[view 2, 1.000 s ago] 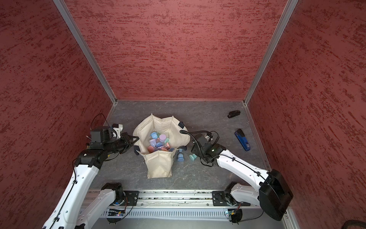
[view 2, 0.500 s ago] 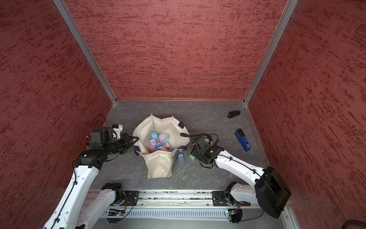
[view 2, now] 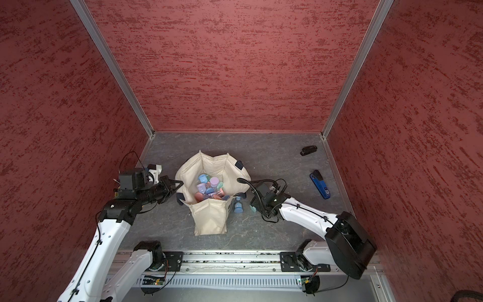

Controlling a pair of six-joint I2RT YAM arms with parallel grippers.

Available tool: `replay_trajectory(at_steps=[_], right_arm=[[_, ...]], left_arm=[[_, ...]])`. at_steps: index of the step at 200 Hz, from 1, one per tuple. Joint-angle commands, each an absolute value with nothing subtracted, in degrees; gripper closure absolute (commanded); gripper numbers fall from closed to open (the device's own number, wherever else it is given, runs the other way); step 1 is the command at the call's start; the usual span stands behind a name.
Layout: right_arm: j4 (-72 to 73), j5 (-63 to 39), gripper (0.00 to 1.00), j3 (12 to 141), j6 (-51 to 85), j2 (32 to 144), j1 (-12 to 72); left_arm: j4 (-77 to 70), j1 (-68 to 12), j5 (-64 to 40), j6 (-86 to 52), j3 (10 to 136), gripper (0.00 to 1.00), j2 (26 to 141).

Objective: Put the hourglass into the canvas bag
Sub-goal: Pick up the hourglass from the center of the board.

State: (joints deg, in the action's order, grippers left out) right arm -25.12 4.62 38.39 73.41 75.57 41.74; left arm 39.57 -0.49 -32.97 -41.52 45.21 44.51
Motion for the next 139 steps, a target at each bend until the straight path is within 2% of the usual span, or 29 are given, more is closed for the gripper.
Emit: replay_trajectory(at_steps=[1, 123, 139], right_arm=[[-22.8, 4.2, 0.35, 38.4, 75.9, 76.3, 41.4], [-20.8, 3.0, 0.39, 36.8, 77.0, 79.7, 40.5], [-20.2, 2.5, 0.41, 36.6, 77.0, 80.1, 40.4]], left_arm=[[37.4, 0.2, -33.4, -40.3, 44.8, 1.0, 43.7], [37.0, 0.4, -33.9, -40.3, 43.3, 1.0, 43.0], [36.9, 0.4, -34.1, -40.4, 43.2, 1.0, 43.0]])
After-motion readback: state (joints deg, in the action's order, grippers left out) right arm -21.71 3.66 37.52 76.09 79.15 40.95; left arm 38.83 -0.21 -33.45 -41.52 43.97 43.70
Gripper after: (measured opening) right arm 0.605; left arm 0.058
